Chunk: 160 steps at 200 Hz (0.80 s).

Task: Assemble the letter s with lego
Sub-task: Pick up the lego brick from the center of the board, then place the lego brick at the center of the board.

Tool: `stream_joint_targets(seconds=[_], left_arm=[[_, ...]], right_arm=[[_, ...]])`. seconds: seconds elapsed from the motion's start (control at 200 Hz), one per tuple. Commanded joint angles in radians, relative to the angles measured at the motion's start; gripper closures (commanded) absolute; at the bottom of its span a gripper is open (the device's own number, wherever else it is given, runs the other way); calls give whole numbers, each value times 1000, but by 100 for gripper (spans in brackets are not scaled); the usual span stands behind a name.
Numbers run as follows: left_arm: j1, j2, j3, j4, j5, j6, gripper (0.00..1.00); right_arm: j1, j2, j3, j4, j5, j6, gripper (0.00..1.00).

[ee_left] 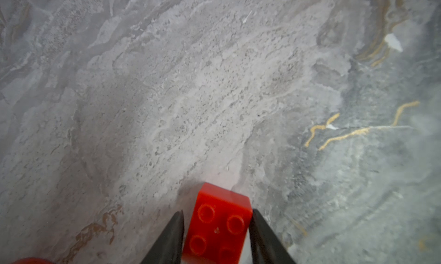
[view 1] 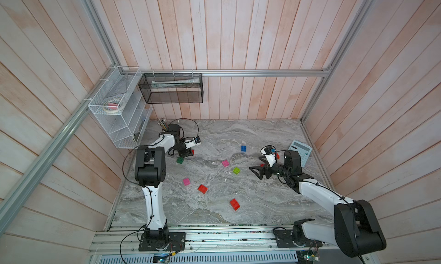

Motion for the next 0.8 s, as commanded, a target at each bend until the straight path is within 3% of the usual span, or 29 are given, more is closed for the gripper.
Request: stream_joint_targets(seconds=[0.0, 0.315, 0.54, 0.795], left_arm=[[-5, 23, 14, -16, 21, 3, 52], [-11, 14, 9, -20, 36, -5, 71], [-51, -56, -9, -34, 44, -27, 71], [-133, -180, -143, 22, 96, -54, 70]], right_arm=[[4, 12, 26, -19, -22, -9, 2], [4, 10, 27, -11, -19, -3, 2], [-1, -8, 20, 23, -31, 34, 2], [-18, -32, 2, 25, -63, 60, 2]])
